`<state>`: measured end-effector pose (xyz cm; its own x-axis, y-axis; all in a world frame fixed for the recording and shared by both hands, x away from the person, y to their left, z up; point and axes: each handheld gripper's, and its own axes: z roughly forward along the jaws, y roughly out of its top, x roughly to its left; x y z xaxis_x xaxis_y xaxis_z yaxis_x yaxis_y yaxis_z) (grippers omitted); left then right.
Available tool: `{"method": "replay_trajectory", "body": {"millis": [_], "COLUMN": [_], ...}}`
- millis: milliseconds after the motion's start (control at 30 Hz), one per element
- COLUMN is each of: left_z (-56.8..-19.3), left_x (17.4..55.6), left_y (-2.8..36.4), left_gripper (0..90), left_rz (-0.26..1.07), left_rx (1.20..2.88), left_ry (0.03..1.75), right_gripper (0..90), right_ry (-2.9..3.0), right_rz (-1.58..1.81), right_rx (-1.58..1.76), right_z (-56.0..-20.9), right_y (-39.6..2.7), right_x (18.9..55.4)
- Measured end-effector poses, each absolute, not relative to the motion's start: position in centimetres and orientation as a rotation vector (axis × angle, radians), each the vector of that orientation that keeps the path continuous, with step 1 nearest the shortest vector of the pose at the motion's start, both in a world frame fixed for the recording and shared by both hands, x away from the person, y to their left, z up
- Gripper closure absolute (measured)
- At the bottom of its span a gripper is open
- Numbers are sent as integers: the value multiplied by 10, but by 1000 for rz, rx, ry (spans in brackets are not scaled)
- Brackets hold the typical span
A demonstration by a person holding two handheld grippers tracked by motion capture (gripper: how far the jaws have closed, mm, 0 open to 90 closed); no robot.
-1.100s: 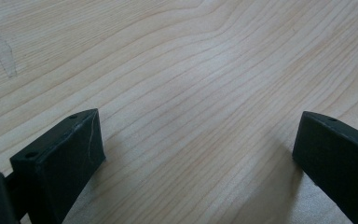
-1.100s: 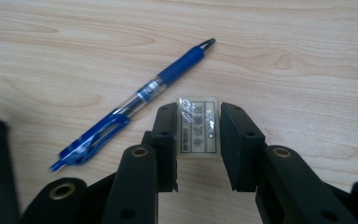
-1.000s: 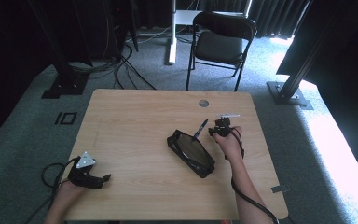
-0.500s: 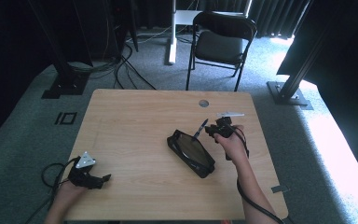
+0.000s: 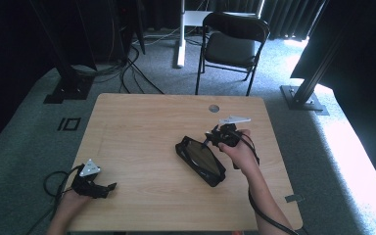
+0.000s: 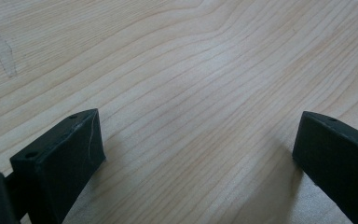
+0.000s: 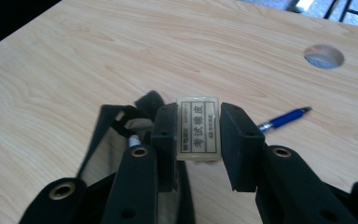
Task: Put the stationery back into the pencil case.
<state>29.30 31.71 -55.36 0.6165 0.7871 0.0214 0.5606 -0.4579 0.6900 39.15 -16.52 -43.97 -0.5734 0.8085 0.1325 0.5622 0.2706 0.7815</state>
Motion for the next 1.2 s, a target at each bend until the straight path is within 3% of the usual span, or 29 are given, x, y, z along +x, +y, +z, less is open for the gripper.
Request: {"method": "replay_trajectory", "body": {"millis": [433,1200], "left_z": [-554,-554], "left_x": [293,293], "left_y": [317,317], "left_gripper": [21,21], "left_rz": [449,449], "left_rx": [2188,2188], "left_ry": [1053,1054], "right_gripper": [681,681], "right_ry": [2352,2497], "right_rz": [1216,1024], "right_rx": [1182,1154], "right_z": [-439,-471], "right_y": [-142,-112], "right_x": [385,395]}}
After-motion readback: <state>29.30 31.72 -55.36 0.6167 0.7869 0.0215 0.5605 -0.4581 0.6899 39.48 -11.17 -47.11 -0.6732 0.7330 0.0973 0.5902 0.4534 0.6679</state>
